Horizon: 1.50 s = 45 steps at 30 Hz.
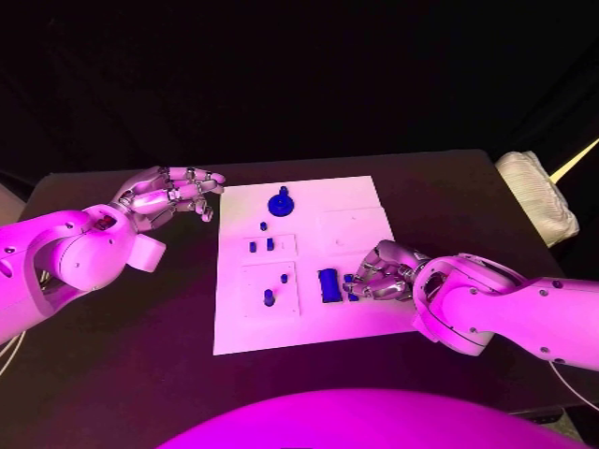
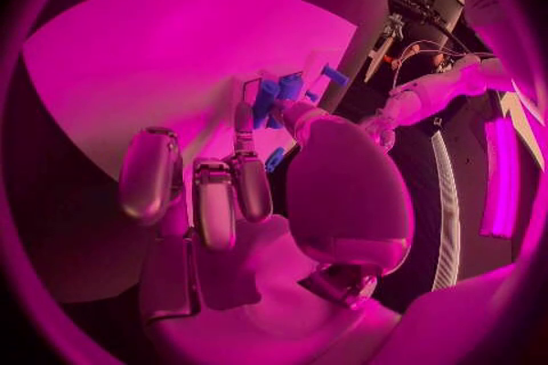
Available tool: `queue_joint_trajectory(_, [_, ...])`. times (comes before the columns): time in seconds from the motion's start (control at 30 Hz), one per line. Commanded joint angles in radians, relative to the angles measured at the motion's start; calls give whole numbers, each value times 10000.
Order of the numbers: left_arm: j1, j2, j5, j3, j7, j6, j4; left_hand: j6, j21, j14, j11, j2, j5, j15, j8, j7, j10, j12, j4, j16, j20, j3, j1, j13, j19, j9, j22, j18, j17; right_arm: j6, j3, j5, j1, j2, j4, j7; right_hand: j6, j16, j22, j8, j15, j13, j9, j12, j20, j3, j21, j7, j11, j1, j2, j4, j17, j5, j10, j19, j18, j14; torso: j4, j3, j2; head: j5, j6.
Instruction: Assemble the parts on the task board
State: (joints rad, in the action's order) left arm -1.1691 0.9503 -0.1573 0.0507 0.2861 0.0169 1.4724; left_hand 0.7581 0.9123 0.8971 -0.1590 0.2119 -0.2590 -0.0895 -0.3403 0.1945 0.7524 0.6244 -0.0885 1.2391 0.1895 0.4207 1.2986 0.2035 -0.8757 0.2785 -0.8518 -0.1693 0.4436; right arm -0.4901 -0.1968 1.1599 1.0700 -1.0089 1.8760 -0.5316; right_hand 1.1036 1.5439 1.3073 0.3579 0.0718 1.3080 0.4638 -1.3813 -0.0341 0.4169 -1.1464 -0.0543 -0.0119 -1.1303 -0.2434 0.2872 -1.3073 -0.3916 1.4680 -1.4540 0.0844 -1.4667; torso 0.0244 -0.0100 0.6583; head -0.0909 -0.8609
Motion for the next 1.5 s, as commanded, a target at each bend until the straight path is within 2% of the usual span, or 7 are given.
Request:
queue_joint_trajectory(0.03, [2, -27, 5, -6, 40, -164, 24, -74, -48, -25, 10, -60, 7, -28, -64, 217, -73, 62, -30, 64, -1, -33, 53, -14, -48, -4, 15, -148, 6, -89, -23, 149, -49, 32, -36, -70, -32, 71, 1148, -66, 70, 1689, -16, -60, 30, -75, 6, -20, -66, 102, 22, 4, -2179, -44, 501, -64, -108, -943, 2, 1, -7, 8, -4])
queue_joint_trajectory(0.27, [2, -20, 5, -6, 34, -159, 18, -74, -48, -25, 10, -60, 7, -28, -64, 217, -73, 62, -30, 64, -1, -33, 53, -14, -48, -4, 15, -148, 6, -117, -23, 396, -55, 6, -24, -67, 0, 74, 1161, -40, 75, 1694, 0, -66, 33, -128, -20, -3, -76, 146, 44, -4, -2187, -17, 505, -75, -113, -945, -22, 3, -4, 21, -5])
queue_joint_trajectory(0.57, [2, -21, 5, -6, 25, -162, 14, -74, -48, -25, 10, -60, 7, -28, -64, 217, -73, 62, -30, 64, -1, -33, 53, -14, -48, -4, 15, -148, 6, -18, -23, 780, -56, -39, -15, -111, 18, 74, 1164, -12, 94, 1697, 22, -67, 44, -151, -11, 31, -104, 73, 72, -72, -2185, -21, 508, -77, -110, -945, -4, -2, -14, 9, -20])
queue_joint_trajectory(0.77, [2, -8, 5, -6, 9, -164, 13, -77, -53, -29, 8, -73, 7, -30, -69, 219, -80, 67, -43, 63, 0, -40, 63, -17, -51, -6, 18, -148, 4, 64, -23, 955, -56, -105, 29, -154, 7, 74, 1172, -2, 107, 1697, 35, -61, 55, -156, -16, 46, -119, -26, 86, -137, -2187, -52, 508, -82, -111, -945, -14, -4, -6, 17, -25])
queue_joint_trajectory(1.03, [2, -12, 5, -6, -15, -193, 12, -78, -56, -32, 7, -84, 7, -31, -73, 219, -84, 70, -54, 62, 0, -44, 70, -19, -53, -7, 21, -148, 3, 114, -23, 1004, -56, -72, 47, -165, 5, 77, 1176, 0, 110, 1701, 38, -68, 57, -160, -26, 46, -121, -40, 85, -147, -2192, -58, 510, -85, -113, -946, -6, 5, -5, 24, -27])
queue_joint_trajectory(1.37, [2, -4, 5, -6, -28, -192, 17, -79, -59, -34, 7, -89, 7, -31, -75, 220, -88, 72, -62, 61, 0, -49, 72, -20, -54, -7, 22, -147, 3, 529, -23, 1006, -53, -28, -85, -198, -18, 57, 1155, 1, 105, 1681, 48, -19, 61, -253, 57, 24, -105, 33, 79, -94, -2148, 59, 497, -66, -103, -936, -15, -9, 0, 21, -59])
queue_joint_trajectory(1.5, [2, -3, 5, -6, -31, -195, 18, -79, -59, -34, 7, -89, 7, -31, -75, 220, -88, 72, -62, 61, 0, -49, 72, -20, -54, -7, 22, -147, 3, 641, -23, 1034, -49, -25, -156, -214, -23, 58, 1152, 1, 103, 1678, 49, -12, 60, -271, 73, 22, -102, 47, 83, -82, -2152, 87, 494, -62, -101, -937, -9, -4, -9, 25, -79])
